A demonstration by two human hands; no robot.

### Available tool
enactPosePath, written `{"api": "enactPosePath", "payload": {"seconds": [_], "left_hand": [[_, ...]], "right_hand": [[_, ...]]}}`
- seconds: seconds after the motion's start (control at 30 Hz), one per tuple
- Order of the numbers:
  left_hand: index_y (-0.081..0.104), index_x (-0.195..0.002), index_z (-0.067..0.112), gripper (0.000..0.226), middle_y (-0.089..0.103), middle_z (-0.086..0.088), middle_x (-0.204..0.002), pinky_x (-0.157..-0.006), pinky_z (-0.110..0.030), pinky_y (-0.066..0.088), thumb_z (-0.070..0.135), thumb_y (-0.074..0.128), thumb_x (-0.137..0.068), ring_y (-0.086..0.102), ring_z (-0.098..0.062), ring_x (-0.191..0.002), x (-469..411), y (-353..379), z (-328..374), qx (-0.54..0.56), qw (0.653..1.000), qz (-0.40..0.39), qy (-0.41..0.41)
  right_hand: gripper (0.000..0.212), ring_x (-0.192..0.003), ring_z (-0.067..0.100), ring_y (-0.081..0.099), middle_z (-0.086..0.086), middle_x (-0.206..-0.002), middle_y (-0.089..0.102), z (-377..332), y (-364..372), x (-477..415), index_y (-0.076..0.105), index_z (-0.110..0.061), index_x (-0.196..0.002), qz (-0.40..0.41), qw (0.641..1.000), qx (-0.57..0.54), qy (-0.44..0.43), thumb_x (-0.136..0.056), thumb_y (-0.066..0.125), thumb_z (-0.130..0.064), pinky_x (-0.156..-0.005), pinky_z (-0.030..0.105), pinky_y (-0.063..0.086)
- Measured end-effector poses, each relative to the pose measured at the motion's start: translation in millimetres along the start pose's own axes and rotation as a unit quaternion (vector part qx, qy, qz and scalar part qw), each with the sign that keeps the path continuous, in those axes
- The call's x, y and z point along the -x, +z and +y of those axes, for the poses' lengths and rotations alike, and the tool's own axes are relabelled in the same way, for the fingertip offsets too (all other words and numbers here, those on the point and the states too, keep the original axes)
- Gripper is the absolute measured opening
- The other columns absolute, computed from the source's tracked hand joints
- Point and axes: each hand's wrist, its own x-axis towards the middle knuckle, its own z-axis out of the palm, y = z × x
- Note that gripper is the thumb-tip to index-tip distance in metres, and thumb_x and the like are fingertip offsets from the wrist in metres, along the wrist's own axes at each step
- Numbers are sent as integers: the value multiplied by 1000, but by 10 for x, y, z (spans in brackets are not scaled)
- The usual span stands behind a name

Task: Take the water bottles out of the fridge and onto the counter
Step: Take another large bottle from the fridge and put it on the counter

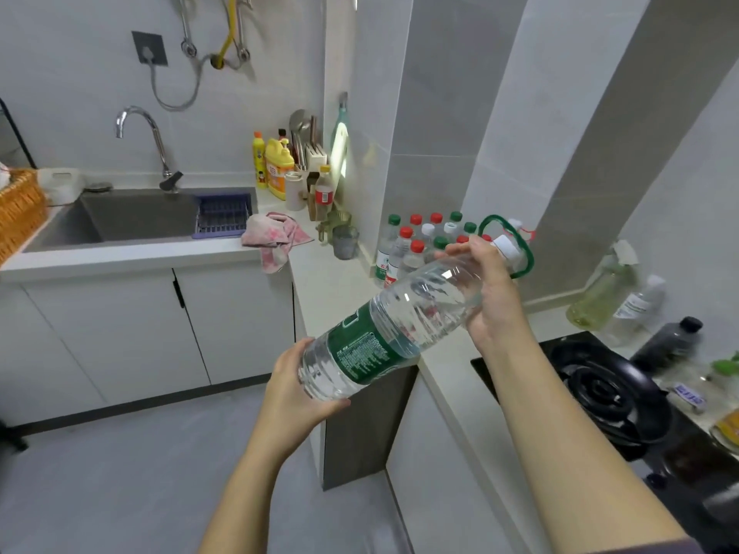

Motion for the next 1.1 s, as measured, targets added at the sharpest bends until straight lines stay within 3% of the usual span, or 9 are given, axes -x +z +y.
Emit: {"api": "enactPosePath", "payload": {"seconds": [0.1,0.23,0.37,0.5,0.6,0.7,0.87,0.97,1.1], "left_hand": [[40,-125,49,92,46,26,-119,-80,-5,38,28,92,-52,42,22,-109,-208,239,-9,-1,1000,-12,-6],[44,-129,39,93,49,20,-122,-87,-4,40,32,90,-49,43,18,-112,-569,589,-73,12,999,-41,-16],[46,-130,33,92,55,9,-128,-100,-30,48,24,93,-51,53,-4,-118,-995,1016,-218,41,996,-76,-37],[44,-115,52,84,57,17,-122,-86,-11,47,32,91,-48,56,8,-109,-1439,1440,-398,56,989,-127,-51],[44,-119,47,84,58,22,-118,-79,-7,46,36,93,-51,57,9,-106,-1753,1735,-501,56,983,-167,-56],[43,-122,41,85,59,24,-116,-76,-4,45,35,93,-53,55,14,-105,-2013,1997,-574,42,978,-198,-47],[48,-126,43,81,63,25,-114,-86,-33,55,61,82,-54,61,0,-103,-2324,2310,-616,-41,974,-220,-16],[44,-134,39,94,56,14,-128,-96,-40,49,65,79,-51,54,-14,-118,-2446,2408,-673,-100,968,-232,-9],[45,-136,35,98,48,8,-137,-99,-42,46,61,83,-49,49,-18,-124,-2523,2520,-717,-77,970,-232,-10]], "right_hand": [[20,-90,23,69,6,-87,72,27,-183,-189,71,-17,-72,37,999,4,6,-90,66,-23,-84,39,58],[18,-79,16,70,6,-81,72,53,-358,-489,69,-12,-74,72,997,2,-15,-91,64,-15,-73,28,57],[18,-85,16,70,10,-89,70,190,-521,-846,68,1,-92,119,991,54,-12,-90,66,-17,-75,27,56],[10,-87,13,71,8,-89,71,342,-665,-1212,69,-2,-84,149,984,97,-26,-87,69,-11,-75,27,56],[9,-89,13,70,5,-89,73,473,-765,-1504,69,-7,-79,161,976,146,-36,-84,72,-13,-75,22,54],[24,-84,6,69,2,-87,72,621,-825,-1748,69,6,-91,155,969,186,-58,-80,75,-15,-68,11,50],[8,-80,-2,68,-12,-78,73,845,-889,-2012,70,-9,-88,133,949,278,-65,-84,76,-7,-71,12,50],[18,-74,-6,65,-14,-74,70,916,-911,-2121,66,-22,-82,147,939,305,-65,-83,78,-9,-69,10,49],[17,-78,-1,65,-9,-81,70,953,-890,-2272,67,-22,-84,119,923,358,-77,-83,78,-8,-71,14,51]]}}
